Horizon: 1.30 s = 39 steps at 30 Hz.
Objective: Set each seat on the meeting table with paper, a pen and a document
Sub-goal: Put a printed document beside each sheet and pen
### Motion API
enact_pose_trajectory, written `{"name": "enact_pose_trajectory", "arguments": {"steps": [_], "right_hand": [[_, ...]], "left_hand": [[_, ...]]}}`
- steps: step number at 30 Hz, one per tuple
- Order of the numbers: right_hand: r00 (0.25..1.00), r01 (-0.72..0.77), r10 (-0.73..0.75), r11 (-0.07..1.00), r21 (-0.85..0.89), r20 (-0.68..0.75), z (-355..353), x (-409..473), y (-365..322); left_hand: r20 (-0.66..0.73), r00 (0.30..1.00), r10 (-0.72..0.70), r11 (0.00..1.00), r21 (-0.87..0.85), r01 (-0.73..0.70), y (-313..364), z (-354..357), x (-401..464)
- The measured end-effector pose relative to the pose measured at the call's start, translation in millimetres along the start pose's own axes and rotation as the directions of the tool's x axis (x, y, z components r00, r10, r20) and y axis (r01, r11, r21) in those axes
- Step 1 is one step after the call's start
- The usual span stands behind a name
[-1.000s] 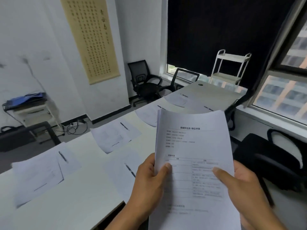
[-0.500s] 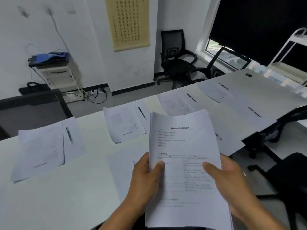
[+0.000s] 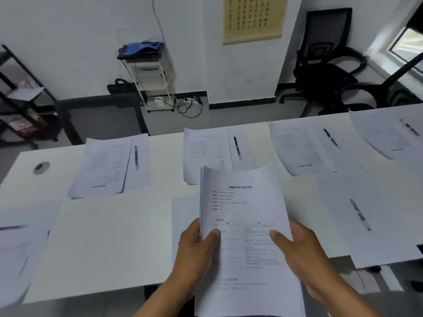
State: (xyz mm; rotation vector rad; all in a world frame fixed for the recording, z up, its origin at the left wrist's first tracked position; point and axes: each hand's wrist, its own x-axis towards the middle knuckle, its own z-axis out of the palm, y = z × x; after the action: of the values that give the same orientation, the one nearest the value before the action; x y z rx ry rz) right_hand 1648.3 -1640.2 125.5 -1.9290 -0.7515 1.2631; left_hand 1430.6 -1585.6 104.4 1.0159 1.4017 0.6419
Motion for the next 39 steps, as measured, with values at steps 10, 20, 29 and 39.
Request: {"name": "enact_pose_trajectory", "arguments": {"steps": [10,20,29,39], "right_hand": [[0.991,0.015,0.01,0.981,-0.193,0.13,-9.8,58.0,45.1],[0.999,0.026,-0.02,0.992,-0.121,0.048,13.6,59.7,62.0],[0.998,-0.036,0.04,0.998,-0.06,0.057,26.4,65.9,84.7],[0.996,-0.017,0.022,0.998,-0.063,0.091,35.4,69.6,97.3]], "left_hand": [[-0.179,0.973,-0.144,0.989,-0.069,0.134,-39.3,22.3,-3.2],[-0.218,0.944,-0.246,0.965,-0.15,0.216,-62.3,-0.3,-3.3],[-0.205,0.944,-0.258,0.951,-0.226,0.211,-80.3,-19.8,2.7],[-0.235,0.911,-0.338,0.918,-0.293,0.266,-93.3,-28.8,-1.9]]}}
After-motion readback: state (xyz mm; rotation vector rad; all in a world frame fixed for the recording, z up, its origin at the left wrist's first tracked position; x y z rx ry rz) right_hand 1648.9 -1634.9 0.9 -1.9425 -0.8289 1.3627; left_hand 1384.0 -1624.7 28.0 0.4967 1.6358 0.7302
